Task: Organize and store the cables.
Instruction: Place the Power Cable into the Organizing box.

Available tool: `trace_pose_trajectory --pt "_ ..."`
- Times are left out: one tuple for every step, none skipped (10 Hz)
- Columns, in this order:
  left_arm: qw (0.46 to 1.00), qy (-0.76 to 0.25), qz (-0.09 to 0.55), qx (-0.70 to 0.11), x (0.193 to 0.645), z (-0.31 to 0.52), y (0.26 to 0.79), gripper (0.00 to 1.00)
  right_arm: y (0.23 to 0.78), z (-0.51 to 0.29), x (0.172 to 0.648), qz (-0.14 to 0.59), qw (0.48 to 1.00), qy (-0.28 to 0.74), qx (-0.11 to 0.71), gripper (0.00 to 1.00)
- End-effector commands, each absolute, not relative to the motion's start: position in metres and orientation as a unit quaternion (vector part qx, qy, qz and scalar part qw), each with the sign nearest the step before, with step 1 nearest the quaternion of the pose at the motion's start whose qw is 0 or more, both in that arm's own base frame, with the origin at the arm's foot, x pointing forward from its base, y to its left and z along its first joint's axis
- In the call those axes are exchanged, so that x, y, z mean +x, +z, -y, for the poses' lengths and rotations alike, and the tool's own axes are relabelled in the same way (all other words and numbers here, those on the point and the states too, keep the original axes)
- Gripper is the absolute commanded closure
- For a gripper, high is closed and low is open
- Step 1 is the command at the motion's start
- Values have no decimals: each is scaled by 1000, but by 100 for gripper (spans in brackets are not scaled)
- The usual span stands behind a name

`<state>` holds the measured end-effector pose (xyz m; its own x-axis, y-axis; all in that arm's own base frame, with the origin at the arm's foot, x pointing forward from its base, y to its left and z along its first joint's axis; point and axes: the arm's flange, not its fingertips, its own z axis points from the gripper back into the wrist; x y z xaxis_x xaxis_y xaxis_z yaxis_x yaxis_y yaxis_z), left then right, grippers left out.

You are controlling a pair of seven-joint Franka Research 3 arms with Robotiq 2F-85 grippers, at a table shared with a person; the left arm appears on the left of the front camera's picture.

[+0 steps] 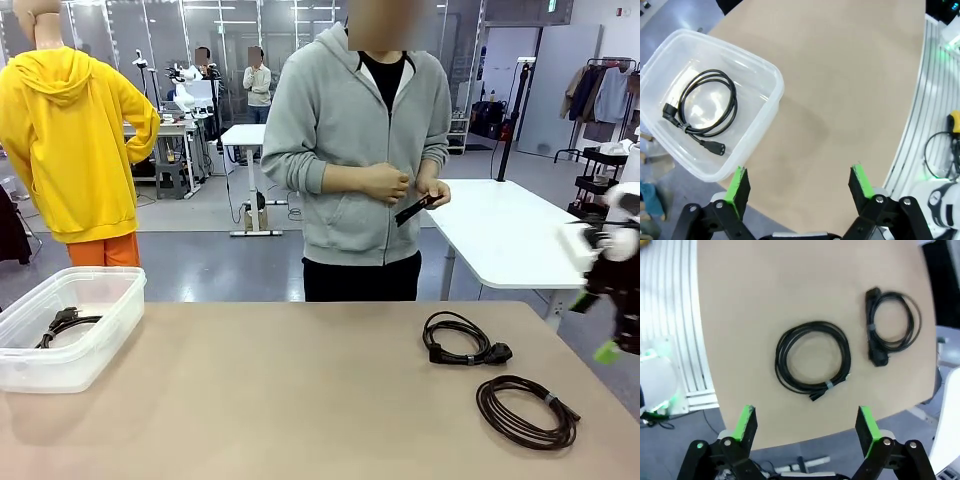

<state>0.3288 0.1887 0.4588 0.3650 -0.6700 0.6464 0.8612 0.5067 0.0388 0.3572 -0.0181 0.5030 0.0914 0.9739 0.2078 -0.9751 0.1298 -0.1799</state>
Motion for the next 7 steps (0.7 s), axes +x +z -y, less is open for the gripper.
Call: trace_pose_trajectory --pt "816 -461 312 -157 332 -188 461 0 492 5 403 80 722 687 -2 0" --pt "816 -461 312 -157 332 -188 461 0 484 -8 421 75 719 691 -10 0" --pt "816 -461 312 -157 332 -188 461 0 482 -13 425 80 724 685 -6 0" --pt "816 -461 312 -157 332 -188 461 0 480 -17 431 97 728 679 -1 0" --pt "816 -461 312 -157 332 -188 461 0 478 -21 418 77 711 699 -2 0" --pt "816 -461 312 -157 332 -188 461 0 478 -21 418 77 711 699 -2 0" --pt "816 -461 312 -157 332 -188 461 0 478 -21 418 77 711 699 -2 0"
